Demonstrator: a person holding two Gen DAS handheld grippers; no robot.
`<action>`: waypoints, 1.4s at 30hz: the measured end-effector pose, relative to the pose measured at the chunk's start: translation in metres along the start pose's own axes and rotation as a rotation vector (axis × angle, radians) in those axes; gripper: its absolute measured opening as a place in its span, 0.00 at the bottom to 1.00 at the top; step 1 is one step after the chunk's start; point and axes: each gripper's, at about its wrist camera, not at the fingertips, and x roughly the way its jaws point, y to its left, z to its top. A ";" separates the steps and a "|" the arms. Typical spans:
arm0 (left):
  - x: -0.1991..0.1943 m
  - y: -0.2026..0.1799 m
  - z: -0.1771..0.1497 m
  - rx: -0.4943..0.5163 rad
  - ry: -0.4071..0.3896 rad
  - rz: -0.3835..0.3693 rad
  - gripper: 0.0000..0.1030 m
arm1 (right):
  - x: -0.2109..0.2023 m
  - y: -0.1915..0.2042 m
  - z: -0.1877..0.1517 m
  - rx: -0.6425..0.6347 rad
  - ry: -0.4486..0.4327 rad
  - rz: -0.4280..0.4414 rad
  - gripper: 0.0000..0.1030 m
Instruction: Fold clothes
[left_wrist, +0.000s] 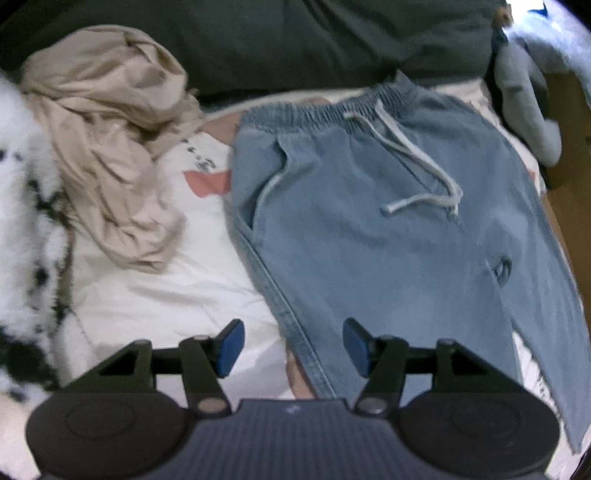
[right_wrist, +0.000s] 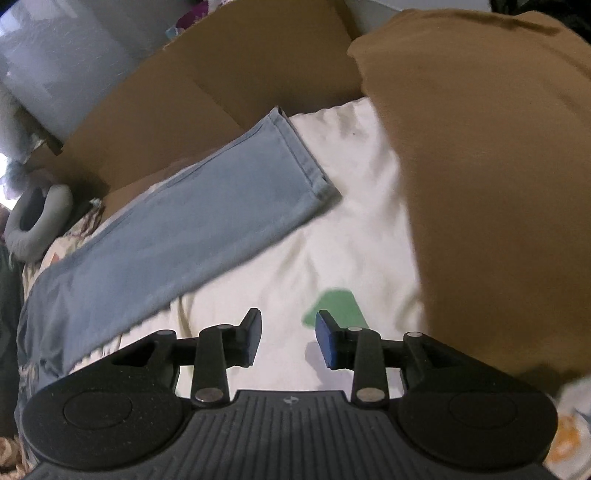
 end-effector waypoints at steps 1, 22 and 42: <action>0.005 -0.002 -0.001 0.011 0.005 -0.001 0.60 | 0.008 0.001 0.004 0.004 -0.001 -0.006 0.36; 0.062 -0.033 -0.013 0.055 0.030 -0.006 0.60 | 0.099 -0.009 0.068 0.092 -0.092 -0.107 0.26; 0.071 -0.027 -0.003 0.070 0.015 0.033 0.60 | 0.101 -0.008 0.102 -0.012 -0.080 -0.250 0.09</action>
